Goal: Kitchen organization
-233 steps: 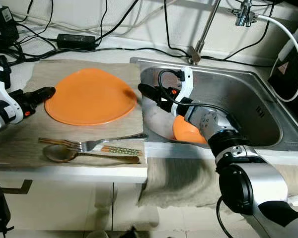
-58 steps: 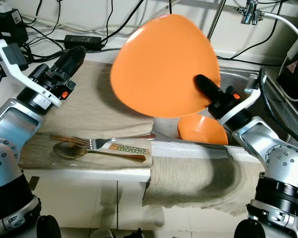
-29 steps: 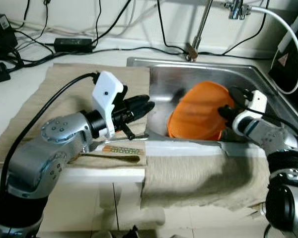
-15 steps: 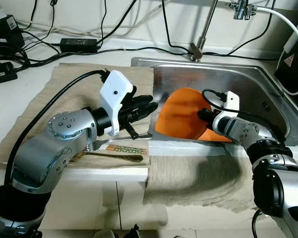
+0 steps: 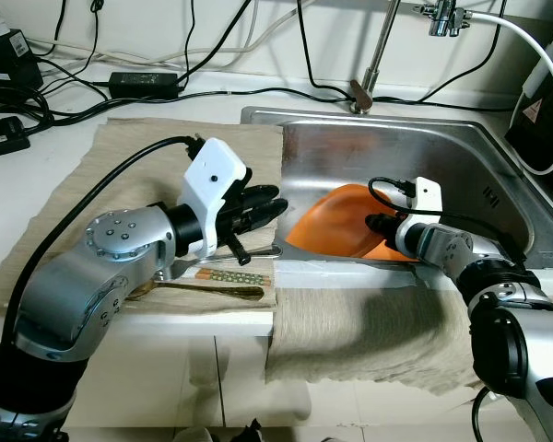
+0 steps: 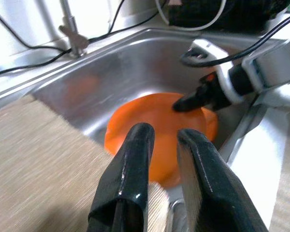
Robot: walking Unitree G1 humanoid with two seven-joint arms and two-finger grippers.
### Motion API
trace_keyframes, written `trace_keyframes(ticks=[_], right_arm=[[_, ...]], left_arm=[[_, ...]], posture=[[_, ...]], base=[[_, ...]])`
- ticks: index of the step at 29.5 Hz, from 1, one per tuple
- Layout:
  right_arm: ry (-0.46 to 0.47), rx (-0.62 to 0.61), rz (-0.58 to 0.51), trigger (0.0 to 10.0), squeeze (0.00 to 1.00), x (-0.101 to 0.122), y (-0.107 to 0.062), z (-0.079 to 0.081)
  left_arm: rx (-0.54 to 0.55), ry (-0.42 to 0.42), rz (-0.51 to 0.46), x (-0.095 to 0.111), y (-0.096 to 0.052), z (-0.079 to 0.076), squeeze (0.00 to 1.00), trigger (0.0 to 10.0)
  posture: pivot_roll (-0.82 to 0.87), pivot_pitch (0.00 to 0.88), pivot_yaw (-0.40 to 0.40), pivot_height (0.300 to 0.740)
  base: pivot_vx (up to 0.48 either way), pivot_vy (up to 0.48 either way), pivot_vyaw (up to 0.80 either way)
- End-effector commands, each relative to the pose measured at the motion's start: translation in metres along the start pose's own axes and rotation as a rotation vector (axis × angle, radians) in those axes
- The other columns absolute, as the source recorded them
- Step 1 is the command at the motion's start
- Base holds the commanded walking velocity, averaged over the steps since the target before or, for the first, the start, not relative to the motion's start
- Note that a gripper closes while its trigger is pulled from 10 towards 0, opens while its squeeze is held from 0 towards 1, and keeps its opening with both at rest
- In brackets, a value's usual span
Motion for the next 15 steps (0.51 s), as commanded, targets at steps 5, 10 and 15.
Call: trace_keyframes(ticks=[5,10,15], right_arm=[[-0.095,-0.119,-0.015,10.0,0.0,0.017,-0.013,-0.03],[-0.22,-0.194,0.017,10.0,0.0,0.017,-0.021,-0.05],[-0.249,-0.151,-0.181,10.0,0.0,0.055,-0.027,-0.044]], left_arm=[[0.049,0.012,0.016,0.0,-0.011,0.012,0.0,10.0],[0.094,0.019,0.033,-0.003,-0.02,0.024,0.0,10.0],[0.215,0.015,0.015,-0.001,-0.038,0.046,0.0,10.0]], posture=[[-0.02,0.0,-0.075,0.74],[-0.02,0.0,-0.079,0.74],[-0.01,0.0,-0.093,0.74]], base=[[0.0,0.0,0.0],[0.0,0.0,0.0],[0.0,0.0,0.0]])
Point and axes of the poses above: a point about 5 cm out from each wrist's last joint towards the gripper, its own y axis pointing out of the wrist towards the gripper, its own x axis along the axis of the wrist's last joint, z = x × y, the point moved 4 cm from there along y, pointing out of the wrist towards the gripper, and after that the axes turned 11 degrees about -y, right-handed, at the moved point
